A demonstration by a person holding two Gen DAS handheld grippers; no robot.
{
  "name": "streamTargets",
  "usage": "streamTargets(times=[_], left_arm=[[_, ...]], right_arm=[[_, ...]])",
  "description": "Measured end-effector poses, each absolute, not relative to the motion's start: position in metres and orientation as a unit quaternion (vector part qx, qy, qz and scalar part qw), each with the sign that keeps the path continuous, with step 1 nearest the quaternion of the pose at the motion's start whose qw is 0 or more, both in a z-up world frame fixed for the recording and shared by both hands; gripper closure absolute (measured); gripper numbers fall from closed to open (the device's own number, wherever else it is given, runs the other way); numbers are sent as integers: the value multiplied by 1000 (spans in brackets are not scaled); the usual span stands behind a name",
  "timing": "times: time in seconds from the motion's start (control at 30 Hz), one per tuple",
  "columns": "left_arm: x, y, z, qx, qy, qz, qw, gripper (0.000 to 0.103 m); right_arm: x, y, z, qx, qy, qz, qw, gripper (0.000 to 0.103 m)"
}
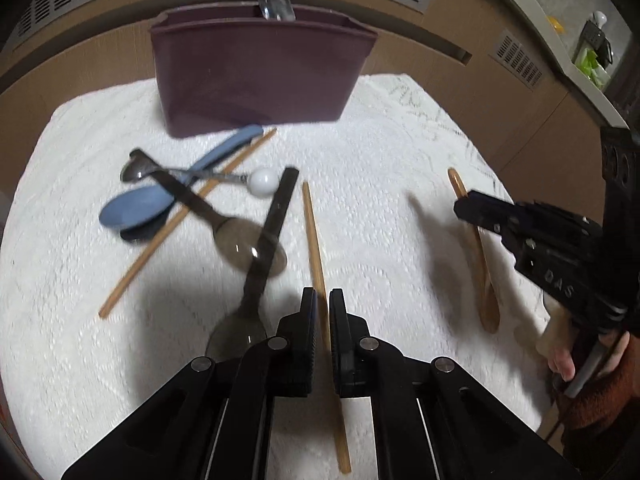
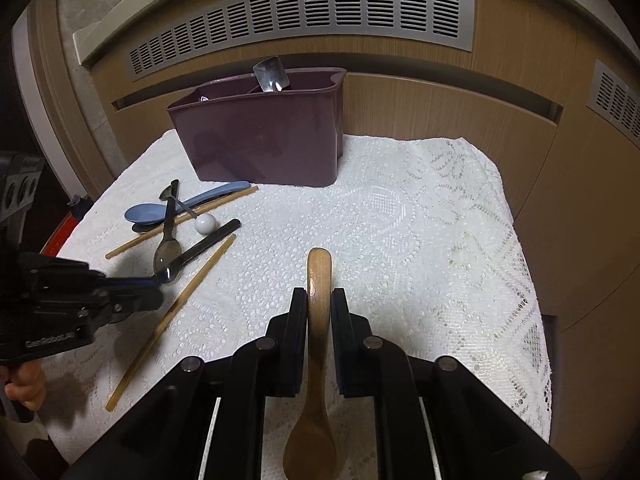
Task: Organize utensils
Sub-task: 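Lift the chopstick with the left tool while the right tool lifts the wooden spoon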
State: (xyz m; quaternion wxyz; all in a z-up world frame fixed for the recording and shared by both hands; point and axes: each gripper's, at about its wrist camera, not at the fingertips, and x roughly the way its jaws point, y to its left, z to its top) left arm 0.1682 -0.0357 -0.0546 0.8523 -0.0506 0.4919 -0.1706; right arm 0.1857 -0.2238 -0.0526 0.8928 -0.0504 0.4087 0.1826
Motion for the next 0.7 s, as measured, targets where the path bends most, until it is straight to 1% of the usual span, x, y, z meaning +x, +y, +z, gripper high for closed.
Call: streamTargets(times=[0.13, 0.23, 0.5, 0.6, 0.63, 0.7], left_arm=[[161, -48, -62, -22, 491, -166, 855, 96], [162, -55, -70, -26, 500, -174, 848, 95], [175, -75, -73, 0, 483, -157, 861, 93], [177, -82, -74, 19, 479, -159, 863, 88], [177, -83, -74, 22, 478, -161, 863, 84], [178, -86, -74, 16, 480, -171, 860, 73]], right_arm=[[183, -223, -58, -48, 414, 180, 891, 92], [181, -224, -63, -40, 424, 180, 887, 92], [175, -228, -73, -45, 427, 166, 888, 90], [176, -228, -78, -44, 436, 168, 883, 90], [176, -229, -79, -44, 438, 169, 882, 90], [177, -230, -82, -42, 443, 170, 879, 90]])
